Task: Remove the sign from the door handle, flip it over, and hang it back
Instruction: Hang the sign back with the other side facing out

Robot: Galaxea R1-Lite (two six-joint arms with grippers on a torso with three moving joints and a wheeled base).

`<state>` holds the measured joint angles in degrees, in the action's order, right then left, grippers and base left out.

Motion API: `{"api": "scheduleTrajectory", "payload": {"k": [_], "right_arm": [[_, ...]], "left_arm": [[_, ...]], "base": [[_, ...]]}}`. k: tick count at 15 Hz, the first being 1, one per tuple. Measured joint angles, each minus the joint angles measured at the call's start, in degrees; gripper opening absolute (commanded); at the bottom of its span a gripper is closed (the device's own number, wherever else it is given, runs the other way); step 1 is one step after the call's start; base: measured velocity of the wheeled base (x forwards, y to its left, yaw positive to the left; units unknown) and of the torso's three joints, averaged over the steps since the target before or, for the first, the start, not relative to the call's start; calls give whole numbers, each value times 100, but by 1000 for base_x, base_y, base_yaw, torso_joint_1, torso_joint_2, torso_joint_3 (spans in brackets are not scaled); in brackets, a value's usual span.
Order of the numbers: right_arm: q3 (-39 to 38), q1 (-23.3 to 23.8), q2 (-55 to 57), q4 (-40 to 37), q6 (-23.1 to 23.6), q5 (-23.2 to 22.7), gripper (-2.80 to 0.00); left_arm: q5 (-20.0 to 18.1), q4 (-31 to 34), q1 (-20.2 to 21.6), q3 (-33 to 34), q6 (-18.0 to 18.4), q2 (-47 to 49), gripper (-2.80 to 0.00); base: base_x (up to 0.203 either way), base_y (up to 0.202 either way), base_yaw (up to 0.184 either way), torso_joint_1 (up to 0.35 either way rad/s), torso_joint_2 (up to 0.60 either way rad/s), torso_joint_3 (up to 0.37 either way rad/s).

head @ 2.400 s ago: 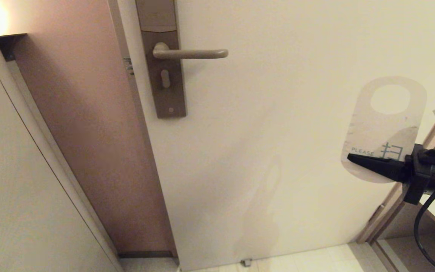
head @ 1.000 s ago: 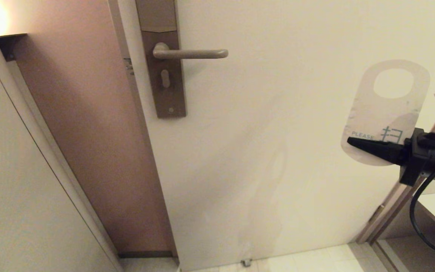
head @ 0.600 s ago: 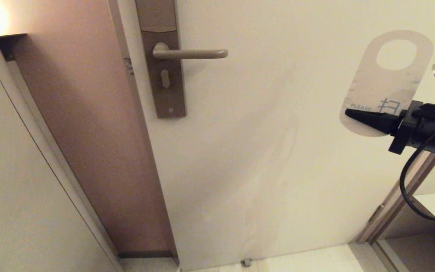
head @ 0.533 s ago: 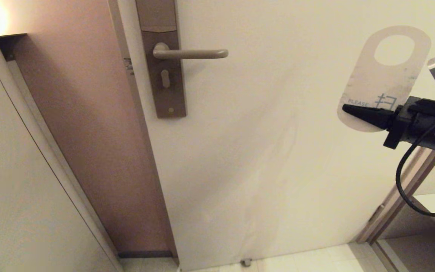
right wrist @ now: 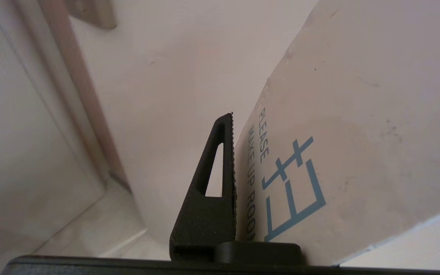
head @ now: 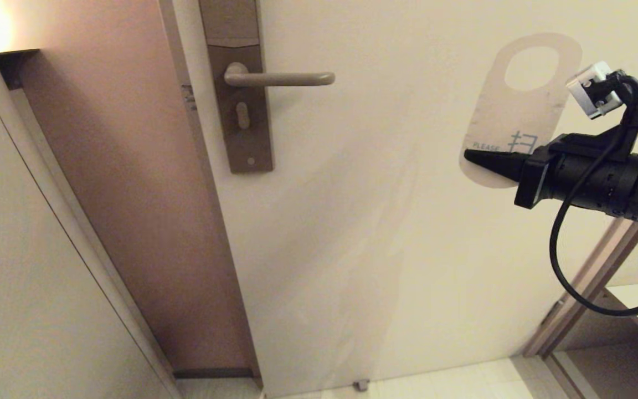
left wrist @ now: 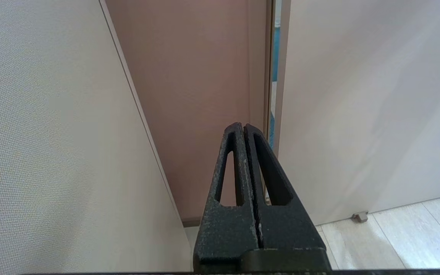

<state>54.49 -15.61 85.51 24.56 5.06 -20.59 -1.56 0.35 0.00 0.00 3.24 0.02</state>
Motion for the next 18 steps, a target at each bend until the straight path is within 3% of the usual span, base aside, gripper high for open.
{"api": "scheduleTrajectory", "payload": {"k": [5, 8, 13, 18], "right_arm": [[386, -747, -116, -788, 28, 869, -280], [427, -1103, -111, -805, 39, 1231, -280], [524, -1722, 66, -960, 78, 2388, -280], [1032, -2308, 617, -980, 307, 3157, -280]], "left_arm": [[-4, 0, 0, 0, -2, 0, -280], [-1, -2, 0, 0, -1, 0, -280], [-1, 0, -2, 0, -2, 0, -280], [0, -2, 0, 0, -2, 0, -280]], "base": [[0, 0, 0, 0, 0, 0], [0, 0, 0, 0, 0, 0], [0, 0, 0, 0, 0, 0], [0, 0, 0, 0, 0, 0]]}}
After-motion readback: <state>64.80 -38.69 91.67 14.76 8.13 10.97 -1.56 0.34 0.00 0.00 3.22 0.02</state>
